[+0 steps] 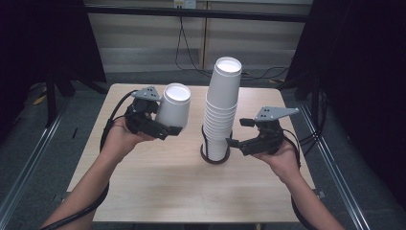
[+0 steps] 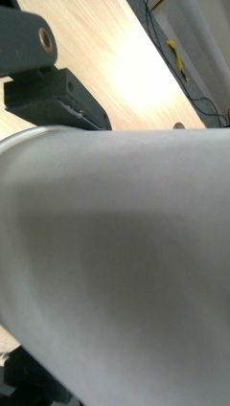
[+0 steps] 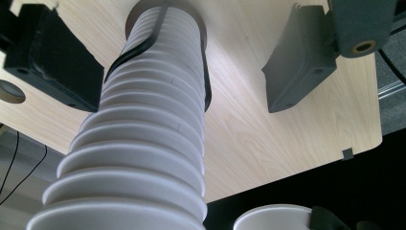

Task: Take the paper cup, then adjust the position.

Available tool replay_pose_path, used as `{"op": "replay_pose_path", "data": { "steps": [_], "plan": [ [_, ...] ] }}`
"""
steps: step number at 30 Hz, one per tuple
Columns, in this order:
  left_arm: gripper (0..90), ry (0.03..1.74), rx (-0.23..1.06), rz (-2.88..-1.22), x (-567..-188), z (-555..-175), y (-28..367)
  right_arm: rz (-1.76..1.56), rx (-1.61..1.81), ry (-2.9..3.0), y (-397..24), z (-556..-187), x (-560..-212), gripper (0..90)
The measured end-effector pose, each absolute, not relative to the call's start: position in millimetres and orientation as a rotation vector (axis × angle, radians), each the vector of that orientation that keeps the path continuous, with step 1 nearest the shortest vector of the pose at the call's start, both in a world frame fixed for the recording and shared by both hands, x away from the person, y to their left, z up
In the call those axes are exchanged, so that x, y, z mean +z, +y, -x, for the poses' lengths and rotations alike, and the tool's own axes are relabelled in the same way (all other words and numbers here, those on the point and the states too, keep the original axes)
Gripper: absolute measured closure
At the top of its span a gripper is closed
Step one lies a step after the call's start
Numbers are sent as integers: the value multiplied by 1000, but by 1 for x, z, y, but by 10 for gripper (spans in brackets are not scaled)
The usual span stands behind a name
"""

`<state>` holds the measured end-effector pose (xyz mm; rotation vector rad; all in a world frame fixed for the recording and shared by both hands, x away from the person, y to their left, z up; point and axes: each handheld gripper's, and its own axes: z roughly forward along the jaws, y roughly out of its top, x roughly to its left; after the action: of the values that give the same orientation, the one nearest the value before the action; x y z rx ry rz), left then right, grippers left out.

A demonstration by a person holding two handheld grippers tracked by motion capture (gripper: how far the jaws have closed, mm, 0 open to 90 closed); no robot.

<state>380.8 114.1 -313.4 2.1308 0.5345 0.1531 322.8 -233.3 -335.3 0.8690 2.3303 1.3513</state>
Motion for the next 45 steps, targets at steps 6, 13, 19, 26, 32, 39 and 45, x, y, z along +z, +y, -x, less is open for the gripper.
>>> {"op": "replay_pose_path", "data": {
  "steps": [6, 13, 19, 26, 32, 39, 45],
  "plan": [
    [134, 528, 150, -2166, -319, -379, 117, -848, 1343, 2348, -230, -323, -338, 132],
    [134, 518, 152, -2207, -325, -376, 120, -820, 1325, 2377, -226, -323, -340, 132],
    [134, 513, 138, -2234, -330, -374, 120, -791, 1299, 2409, -222, -322, -343, 132],
    [134, 495, 126, -2259, -335, -371, 117, -754, 1283, 2440, -221, -319, -345, 132],
    [135, 467, 127, -2308, -342, -367, 111, -728, 1263, 2483, -222, -317, -346, 133],
    [137, 434, 117, -2366, -351, -362, 105, -699, 1212, 2541, -218, -316, -350, 134],
    [139, 418, 128, -2411, -356, -358, 102, -685, 1198, 2554, -218, -317, -349, 135]
  ]
}}
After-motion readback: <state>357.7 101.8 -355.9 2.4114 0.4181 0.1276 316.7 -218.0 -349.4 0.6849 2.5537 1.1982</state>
